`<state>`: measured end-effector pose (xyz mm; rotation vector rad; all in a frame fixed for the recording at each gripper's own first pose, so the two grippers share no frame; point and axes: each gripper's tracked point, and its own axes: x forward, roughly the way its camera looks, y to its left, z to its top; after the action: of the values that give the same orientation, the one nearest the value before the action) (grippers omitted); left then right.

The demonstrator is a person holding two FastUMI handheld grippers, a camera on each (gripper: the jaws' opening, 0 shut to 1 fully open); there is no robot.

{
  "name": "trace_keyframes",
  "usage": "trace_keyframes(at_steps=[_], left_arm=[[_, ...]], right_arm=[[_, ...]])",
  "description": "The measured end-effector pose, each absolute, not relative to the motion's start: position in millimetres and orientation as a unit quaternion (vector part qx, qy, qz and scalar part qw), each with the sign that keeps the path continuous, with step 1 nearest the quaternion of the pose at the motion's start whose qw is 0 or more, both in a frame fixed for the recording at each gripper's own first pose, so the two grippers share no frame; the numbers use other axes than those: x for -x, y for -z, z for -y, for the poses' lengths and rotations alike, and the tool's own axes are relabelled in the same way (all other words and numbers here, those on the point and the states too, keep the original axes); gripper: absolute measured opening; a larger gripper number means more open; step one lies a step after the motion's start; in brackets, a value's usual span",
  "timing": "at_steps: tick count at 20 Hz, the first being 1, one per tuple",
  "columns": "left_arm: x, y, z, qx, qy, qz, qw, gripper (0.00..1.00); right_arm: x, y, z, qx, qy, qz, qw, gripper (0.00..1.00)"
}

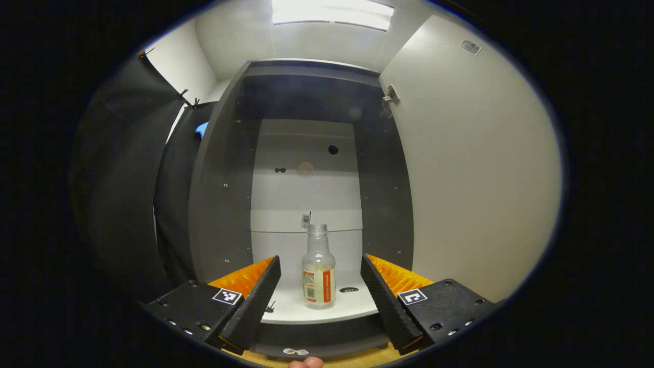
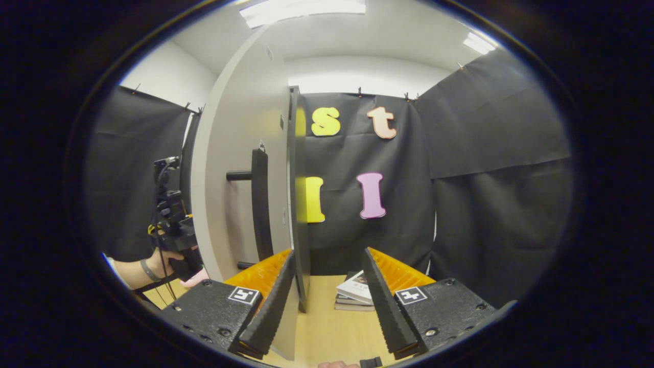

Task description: Open the cabinet door with the right hand, grasp the bottle in the cabinet with the left hand and place it on the coaster, then close the cabinet door with the right hand.

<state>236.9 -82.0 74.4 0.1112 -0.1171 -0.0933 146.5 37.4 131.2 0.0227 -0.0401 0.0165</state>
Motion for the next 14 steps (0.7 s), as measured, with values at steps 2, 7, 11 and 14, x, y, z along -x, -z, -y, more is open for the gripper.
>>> trace_keyframes(at_steps=[2,7,11,14], left_arm=[[-258.7,-74.0,83.4,-0.057,0.045,0.056,0.996,0.95],[-301.5,-73.0,87.1,-0.064,0.041,0.048,0.996,0.95],[-324.9,-65.8,89.4,-0.065,0.038,0.04,0.996,0.95],[-336.2,-65.1,86.8,-0.056,0.035,0.039,0.997,0.95]], right_arm=[[-146.5,-130.9,-37.7,-0.013,-0.007,0.018,1.0,0.82],[-148.1,-130.1,-36.9,-0.02,-0.005,0.012,1.0,0.82],[-149.4,-129.5,-36.4,-0.019,0.0,0.011,1.0,0.83],[-150.0,-130.5,-36.2,-0.019,0.002,0.013,1.0,0.83]])
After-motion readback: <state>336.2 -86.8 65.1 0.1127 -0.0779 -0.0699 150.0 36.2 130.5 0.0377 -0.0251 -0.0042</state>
